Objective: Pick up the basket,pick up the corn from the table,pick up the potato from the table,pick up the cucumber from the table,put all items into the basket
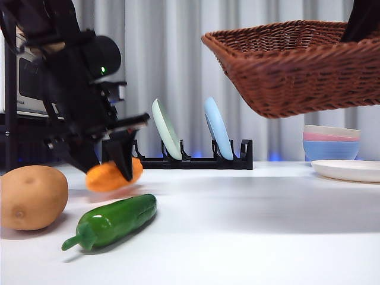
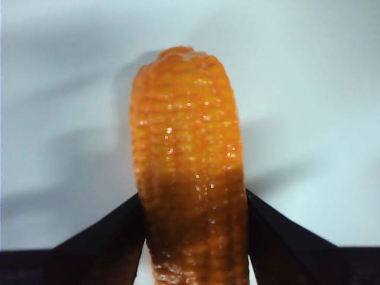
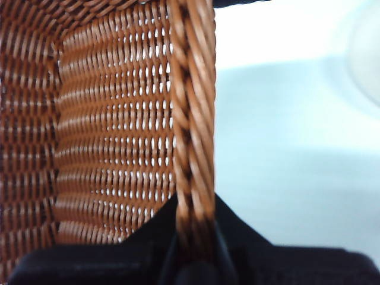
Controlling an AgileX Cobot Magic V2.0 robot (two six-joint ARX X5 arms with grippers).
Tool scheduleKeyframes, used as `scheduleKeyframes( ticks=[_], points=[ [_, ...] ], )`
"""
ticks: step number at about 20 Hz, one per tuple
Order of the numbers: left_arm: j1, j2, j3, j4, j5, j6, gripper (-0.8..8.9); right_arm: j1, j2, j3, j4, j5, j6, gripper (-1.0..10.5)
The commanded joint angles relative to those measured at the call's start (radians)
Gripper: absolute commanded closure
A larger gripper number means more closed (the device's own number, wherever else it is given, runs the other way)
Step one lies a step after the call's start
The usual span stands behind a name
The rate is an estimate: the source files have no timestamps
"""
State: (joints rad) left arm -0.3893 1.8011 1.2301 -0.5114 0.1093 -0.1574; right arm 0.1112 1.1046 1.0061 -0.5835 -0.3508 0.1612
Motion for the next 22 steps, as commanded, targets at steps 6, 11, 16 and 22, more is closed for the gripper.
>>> scheduleKeyframes(
  ticks=[6, 11, 16, 22],
  points=[
    [-0.076, -0.426, 0.112, -0.028, 0.003, -0.027, 8.22, 0.016, 0.108, 0.011, 0.101, -0.014, 0.064, 9.6],
    [-0.272, -0.484, 0.119, 0.123, -0.005, -0.06, 8.22, 0.076, 0.165, 0.011, 0.183, -0.017, 0.123, 9.6],
    [-0.449, -0.36, 0.119, 0.148, -0.115, -0.058, 8.22, 0.126, 0.165, 0.011, 0.209, -0.017, 0.137, 9.6],
    [-0.509, -0.241, 0.119, 0.142, -0.115, -0.024, 6.33, 0.127, 0.165, 0.011, 0.196, -0.018, 0.138, 9.6]
  ],
)
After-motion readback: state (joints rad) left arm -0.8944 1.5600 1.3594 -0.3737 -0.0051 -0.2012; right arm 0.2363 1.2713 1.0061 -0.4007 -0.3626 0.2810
